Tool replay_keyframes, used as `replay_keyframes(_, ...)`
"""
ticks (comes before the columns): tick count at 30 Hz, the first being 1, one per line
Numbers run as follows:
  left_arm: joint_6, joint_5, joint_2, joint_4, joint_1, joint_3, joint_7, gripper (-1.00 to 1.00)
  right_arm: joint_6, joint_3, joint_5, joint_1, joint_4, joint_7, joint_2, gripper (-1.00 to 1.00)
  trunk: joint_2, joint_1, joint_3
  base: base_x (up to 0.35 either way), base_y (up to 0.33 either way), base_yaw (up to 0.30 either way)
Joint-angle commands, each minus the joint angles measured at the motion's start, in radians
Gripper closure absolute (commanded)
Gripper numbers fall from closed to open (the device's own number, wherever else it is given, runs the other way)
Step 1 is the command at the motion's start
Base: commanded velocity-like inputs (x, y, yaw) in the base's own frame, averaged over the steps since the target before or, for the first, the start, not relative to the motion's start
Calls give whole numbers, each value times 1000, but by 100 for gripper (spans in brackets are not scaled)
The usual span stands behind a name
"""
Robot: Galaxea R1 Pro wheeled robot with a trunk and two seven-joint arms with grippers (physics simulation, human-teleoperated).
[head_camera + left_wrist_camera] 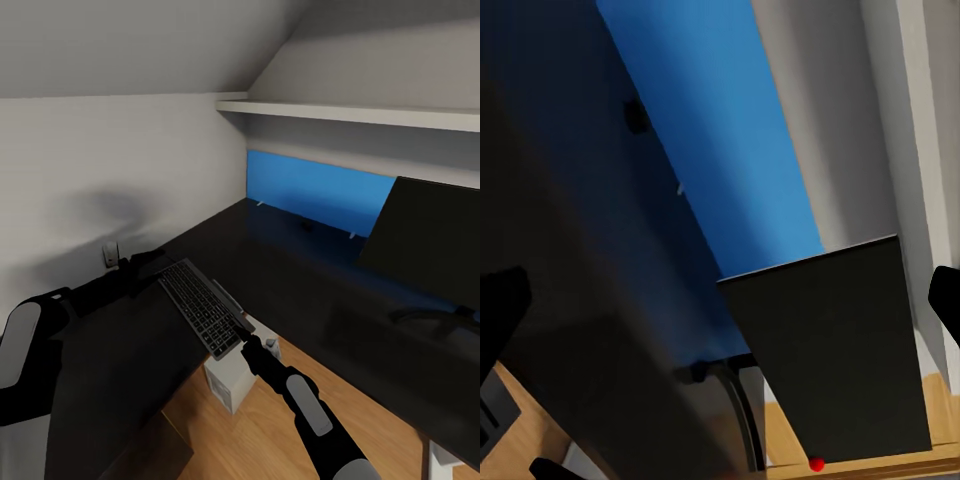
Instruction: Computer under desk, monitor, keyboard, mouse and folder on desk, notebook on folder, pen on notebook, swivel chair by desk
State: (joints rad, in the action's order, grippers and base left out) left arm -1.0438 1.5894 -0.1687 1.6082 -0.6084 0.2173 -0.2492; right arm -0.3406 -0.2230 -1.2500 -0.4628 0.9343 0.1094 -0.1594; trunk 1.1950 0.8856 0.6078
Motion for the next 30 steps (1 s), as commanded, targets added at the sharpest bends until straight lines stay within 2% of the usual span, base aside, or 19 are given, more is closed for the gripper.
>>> replay_keyframes(1, -3, 10, 0, 1, -1, 1, -11, -100, -3, 1, -5, -1, 0, 1, 0, -100, 1, 0, 1, 4, 11, 0)
replay_keyframes(25, -3, 8, 1, 1, -2, 2, -12, -100, -3, 1, -6, -1, 0, 1, 1, -100, 1, 0, 1, 9, 1, 0)
replay_keyframes(30, -3, 7, 0, 1, -2, 3, -12, -100, -3, 1, -6, -1, 0, 1, 1, -100, 36, 19, 17, 0, 0, 0)
